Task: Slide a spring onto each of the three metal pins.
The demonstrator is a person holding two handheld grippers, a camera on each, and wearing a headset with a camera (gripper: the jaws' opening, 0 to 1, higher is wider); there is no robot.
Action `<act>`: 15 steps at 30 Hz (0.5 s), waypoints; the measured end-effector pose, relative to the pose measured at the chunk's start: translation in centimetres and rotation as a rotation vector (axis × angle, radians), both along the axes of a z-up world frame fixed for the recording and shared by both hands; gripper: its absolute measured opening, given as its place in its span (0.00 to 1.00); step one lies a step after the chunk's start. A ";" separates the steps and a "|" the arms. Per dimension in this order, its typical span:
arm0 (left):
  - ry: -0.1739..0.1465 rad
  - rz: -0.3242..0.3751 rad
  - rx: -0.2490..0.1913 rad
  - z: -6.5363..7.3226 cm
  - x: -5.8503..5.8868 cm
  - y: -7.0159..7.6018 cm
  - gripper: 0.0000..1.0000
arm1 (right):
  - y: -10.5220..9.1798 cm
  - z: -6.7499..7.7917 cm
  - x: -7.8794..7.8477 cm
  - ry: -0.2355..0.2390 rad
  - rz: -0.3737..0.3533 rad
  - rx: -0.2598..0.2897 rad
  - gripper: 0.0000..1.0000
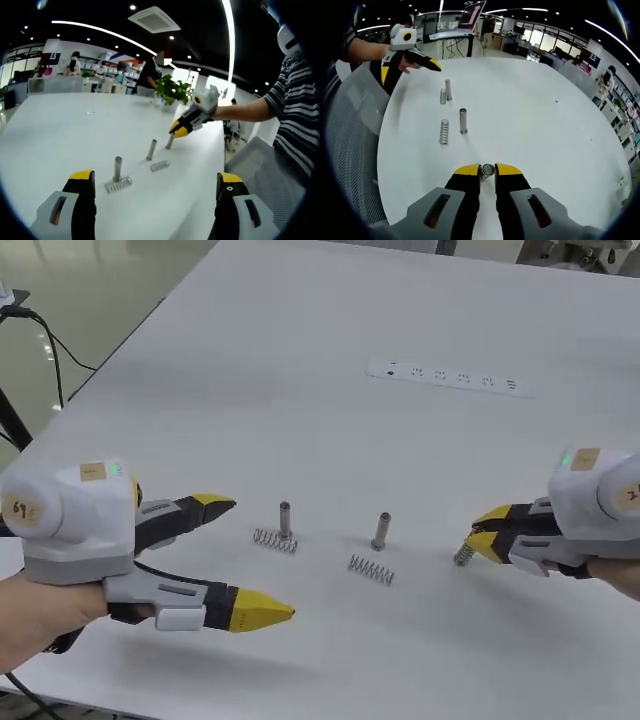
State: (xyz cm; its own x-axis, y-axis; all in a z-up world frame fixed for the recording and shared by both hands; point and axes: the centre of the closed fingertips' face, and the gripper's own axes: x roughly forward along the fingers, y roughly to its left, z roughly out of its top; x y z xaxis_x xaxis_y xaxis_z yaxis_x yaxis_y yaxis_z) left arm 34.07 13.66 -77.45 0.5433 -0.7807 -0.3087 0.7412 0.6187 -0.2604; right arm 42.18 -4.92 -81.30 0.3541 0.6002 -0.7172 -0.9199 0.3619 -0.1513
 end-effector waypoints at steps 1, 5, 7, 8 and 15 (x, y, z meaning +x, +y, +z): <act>0.000 0.001 -0.001 0.0 0.0 0.0 0.98 | 0.0 -0.1 0.0 0.000 0.000 -0.003 0.08; 0.002 -0.001 0.001 0.0 0.1 0.0 0.98 | -0.1 -0.4 0.0 0.002 -0.001 -0.005 0.08; 0.001 0.000 0.005 0.0 0.1 0.0 0.98 | -0.1 -0.5 0.0 0.006 0.000 -0.009 0.08; 0.001 0.001 0.003 0.0 0.1 0.0 0.98 | -0.1 -0.5 0.0 0.004 0.001 -0.008 0.08; 0.002 0.002 0.004 0.0 0.1 0.0 0.98 | -0.1 -0.5 0.1 0.010 -0.005 -0.001 0.08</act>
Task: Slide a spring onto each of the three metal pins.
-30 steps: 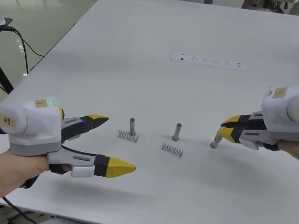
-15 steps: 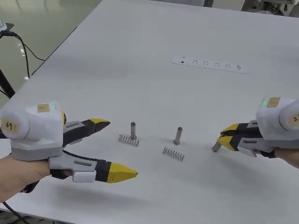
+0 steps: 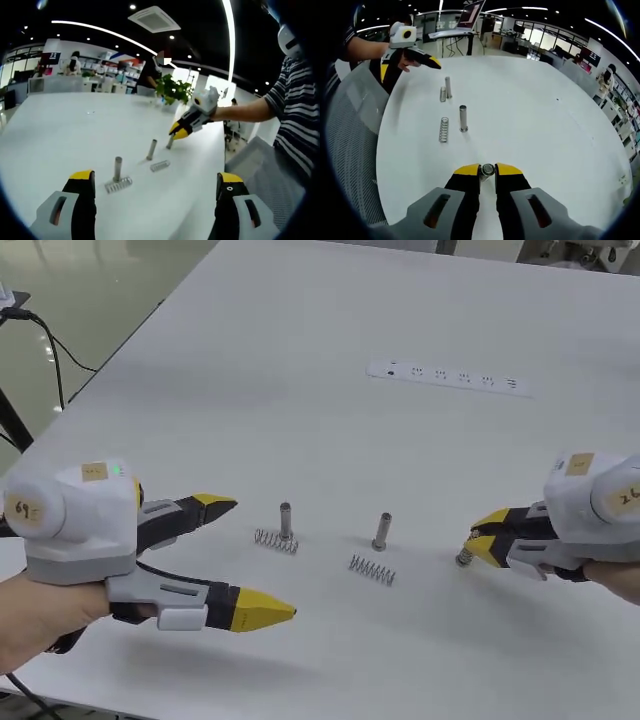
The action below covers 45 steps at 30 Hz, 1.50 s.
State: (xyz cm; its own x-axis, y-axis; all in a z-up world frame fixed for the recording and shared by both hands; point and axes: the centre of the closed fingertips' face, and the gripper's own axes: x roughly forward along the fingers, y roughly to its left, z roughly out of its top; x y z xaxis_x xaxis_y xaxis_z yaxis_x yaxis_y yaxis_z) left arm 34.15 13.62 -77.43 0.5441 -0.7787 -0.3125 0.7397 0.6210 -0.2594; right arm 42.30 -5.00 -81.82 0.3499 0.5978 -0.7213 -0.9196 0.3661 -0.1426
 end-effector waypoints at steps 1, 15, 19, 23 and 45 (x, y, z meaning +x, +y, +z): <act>0.001 0.000 -0.003 0.0 0.0 0.0 0.98 | 0.0 0.0 -0.1 0.000 -0.001 0.000 0.08; 0.002 -0.003 -0.003 0.0 -0.1 -0.1 0.98 | 0.0 0.1 -0.2 0.012 -0.027 0.030 0.12; 0.000 -0.001 -0.004 0.1 -0.1 -0.1 0.98 | -0.1 0.5 -0.2 0.010 -0.040 0.049 0.13; -0.002 0.002 -0.006 0.1 0.0 0.0 0.98 | 0.0 1.2 -0.2 0.018 -0.068 0.095 0.14; -0.003 0.022 0.001 -0.1 0.1 0.8 0.98 | -0.4 3.5 -1.8 0.054 -0.143 0.239 0.17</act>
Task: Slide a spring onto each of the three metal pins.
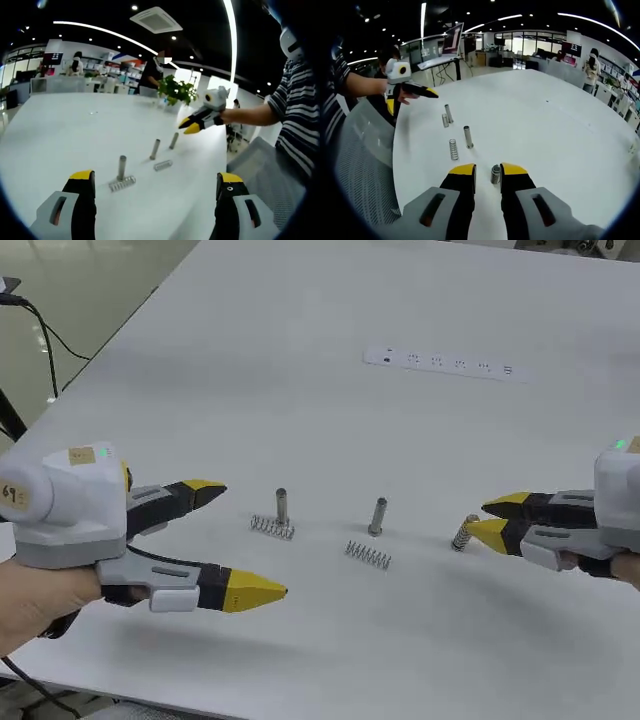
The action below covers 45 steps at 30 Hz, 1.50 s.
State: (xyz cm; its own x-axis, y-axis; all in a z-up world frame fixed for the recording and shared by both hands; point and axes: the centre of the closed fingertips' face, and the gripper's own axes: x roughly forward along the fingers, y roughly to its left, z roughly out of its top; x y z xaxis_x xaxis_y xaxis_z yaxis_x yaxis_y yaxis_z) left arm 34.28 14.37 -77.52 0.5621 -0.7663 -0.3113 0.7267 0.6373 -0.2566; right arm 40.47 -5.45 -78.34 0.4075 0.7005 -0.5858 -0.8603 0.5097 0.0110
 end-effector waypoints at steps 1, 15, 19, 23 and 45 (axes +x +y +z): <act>0.000 0.001 -0.001 0.0 0.0 0.0 0.98 | 0.1 0.1 -0.2 0.006 -0.005 0.017 0.17; 0.001 0.001 0.024 -0.4 -0.5 0.3 0.98 | -0.7 -1.1 -2.0 0.045 -0.022 0.028 0.17; 0.001 0.001 0.023 -0.4 -0.5 0.3 0.98 | -0.8 -1.3 -2.4 0.051 -0.020 0.023 0.17; 0.000 -0.001 0.028 -0.3 -0.6 0.3 0.98 | -0.7 -1.5 -2.6 0.052 -0.015 0.016 0.17; 0.002 -0.008 0.037 -0.2 -0.6 0.4 0.98 | 4.1 -0.9 -2.8 0.001 0.150 -0.057 0.16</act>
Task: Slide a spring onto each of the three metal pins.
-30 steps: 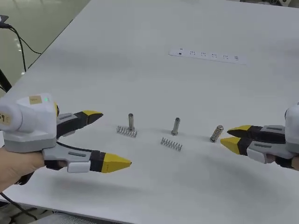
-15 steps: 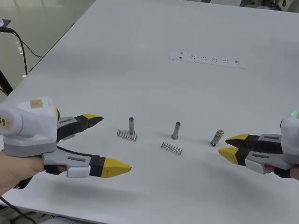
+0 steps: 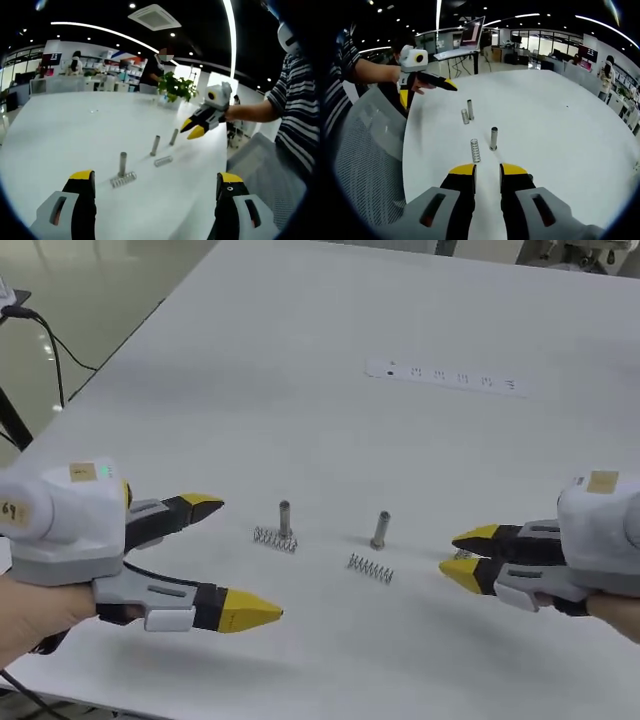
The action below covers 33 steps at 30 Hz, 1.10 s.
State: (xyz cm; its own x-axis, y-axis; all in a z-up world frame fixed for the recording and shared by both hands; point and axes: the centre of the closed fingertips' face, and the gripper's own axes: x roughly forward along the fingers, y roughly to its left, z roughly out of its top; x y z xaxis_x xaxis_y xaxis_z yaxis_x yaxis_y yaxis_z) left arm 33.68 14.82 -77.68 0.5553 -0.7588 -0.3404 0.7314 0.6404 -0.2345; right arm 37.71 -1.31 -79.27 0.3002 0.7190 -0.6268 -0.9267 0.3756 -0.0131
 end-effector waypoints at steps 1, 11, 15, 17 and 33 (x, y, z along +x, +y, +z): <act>0.000 0.000 0.000 0.0 0.0 0.0 0.98 | 0.3 0.0 -0.1 0.000 0.009 -0.002 0.16; -0.002 -0.007 -0.002 0.2 0.0 -0.3 0.98 | 3.1 0.0 -0.7 -0.020 0.092 -0.018 0.16; -0.003 -0.006 -0.002 0.3 0.0 -0.2 0.98 | 3.8 0.1 -0.9 -0.025 0.114 -0.021 0.16; -0.003 -0.005 0.000 0.2 0.0 -0.2 0.98 | 4.1 0.0 -1.1 -0.024 0.121 -0.019 0.16; 0.004 -0.003 0.000 -0.2 -0.2 -0.2 0.98 | 5.4 -2.6 -1.0 0.002 0.137 -0.064 0.14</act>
